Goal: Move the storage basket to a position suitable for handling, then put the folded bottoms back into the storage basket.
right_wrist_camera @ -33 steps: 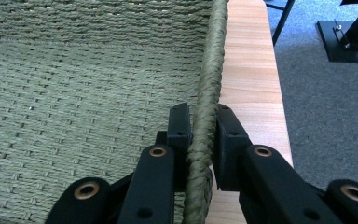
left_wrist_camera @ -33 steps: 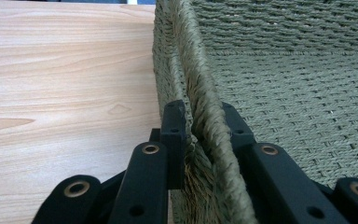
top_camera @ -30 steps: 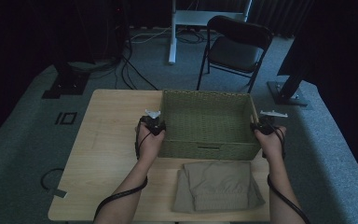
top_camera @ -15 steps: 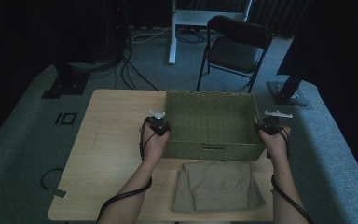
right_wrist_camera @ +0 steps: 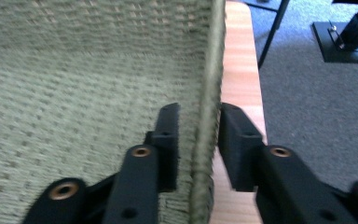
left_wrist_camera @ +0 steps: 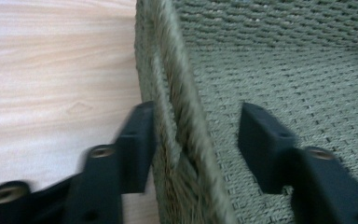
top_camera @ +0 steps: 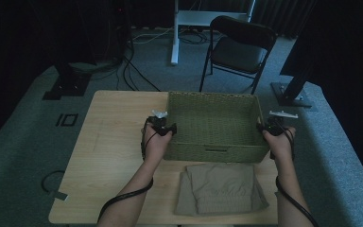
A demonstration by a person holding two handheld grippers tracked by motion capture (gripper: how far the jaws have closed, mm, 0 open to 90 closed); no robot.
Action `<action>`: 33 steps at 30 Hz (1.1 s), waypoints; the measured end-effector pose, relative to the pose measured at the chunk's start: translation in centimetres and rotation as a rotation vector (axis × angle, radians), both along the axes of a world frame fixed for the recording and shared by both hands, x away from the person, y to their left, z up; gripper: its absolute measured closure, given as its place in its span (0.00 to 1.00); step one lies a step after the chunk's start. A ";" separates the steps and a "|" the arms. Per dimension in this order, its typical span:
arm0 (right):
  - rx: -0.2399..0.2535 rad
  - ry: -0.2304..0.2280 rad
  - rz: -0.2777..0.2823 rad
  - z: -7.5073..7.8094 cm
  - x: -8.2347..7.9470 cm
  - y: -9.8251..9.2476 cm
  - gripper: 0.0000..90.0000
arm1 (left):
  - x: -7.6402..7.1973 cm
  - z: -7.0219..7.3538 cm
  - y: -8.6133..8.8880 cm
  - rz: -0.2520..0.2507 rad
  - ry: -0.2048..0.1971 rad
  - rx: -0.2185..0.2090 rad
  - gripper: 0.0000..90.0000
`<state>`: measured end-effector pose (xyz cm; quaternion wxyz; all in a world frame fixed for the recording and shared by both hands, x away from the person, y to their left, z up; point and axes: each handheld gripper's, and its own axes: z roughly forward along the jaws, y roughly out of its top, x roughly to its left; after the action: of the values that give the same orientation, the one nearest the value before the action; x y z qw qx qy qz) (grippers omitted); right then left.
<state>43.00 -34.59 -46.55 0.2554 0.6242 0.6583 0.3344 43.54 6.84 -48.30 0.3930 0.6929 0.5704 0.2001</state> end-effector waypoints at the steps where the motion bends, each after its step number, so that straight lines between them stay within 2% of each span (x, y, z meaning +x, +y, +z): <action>1: 0.010 -0.008 0.002 0.2 0.0 0.0 0.70 | 0.1 0.1 0.0 -0.008 -0.007 -0.007 0.47; 2: 0.024 -0.015 0.004 0.4 0.0 0.1 0.67 | 0.2 0.2 0.1 -0.019 -0.009 -0.008 0.42; 6: 0.053 -0.047 0.040 1.1 -0.1 0.2 0.49 | 0.4 0.6 0.4 -0.053 -0.013 -0.020 0.34; 8: 0.065 -0.063 0.050 1.3 -0.1 0.3 0.44 | 0.4 1.0 0.5 -0.070 -0.034 -0.004 0.33; 10: 0.093 -0.085 0.053 1.3 -0.1 0.2 0.31 | 0.6 1.5 0.8 -0.052 -0.063 -0.002 0.32; 13: 0.087 -0.127 0.056 1.6 -0.2 0.2 0.21 | 0.6 2.3 1.1 -0.075 -0.117 -0.003 0.27; 15: 0.073 -0.147 0.068 1.9 -0.4 0.3 0.19 | 0.6 2.7 1.4 -0.097 -0.142 0.017 0.25; 17: 0.057 -0.152 0.081 2.1 -0.5 0.4 0.16 | 0.5 2.9 1.6 -0.110 -0.154 0.017 0.25; 19: 0.070 -0.153 0.087 2.4 -0.6 0.7 0.15 | 0.4 3.1 1.8 -0.121 -0.138 0.010 0.25; 21: 0.061 -0.156 0.103 2.7 -0.7 0.9 0.15 | 0.3 3.3 2.0 -0.145 -0.123 0.041 0.25; 25: 0.068 -0.169 0.126 3.2 -1.1 1.5 0.15 | -0.2 3.6 2.3 -0.177 -0.112 0.048 0.25; 28: 0.072 -0.174 0.132 3.3 -1.3 1.7 0.15 | -0.5 3.9 2.5 -0.191 -0.114 0.039 0.22; 33: 0.058 -0.184 0.154 4.0 -2.1 2.1 0.15 | -1.3 5.1 3.0 -0.208 -0.143 0.013 0.22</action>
<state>40.95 -32.48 -42.60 0.2699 0.5456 0.6682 0.4277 42.20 9.85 -43.22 0.4466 0.7348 0.4649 0.2108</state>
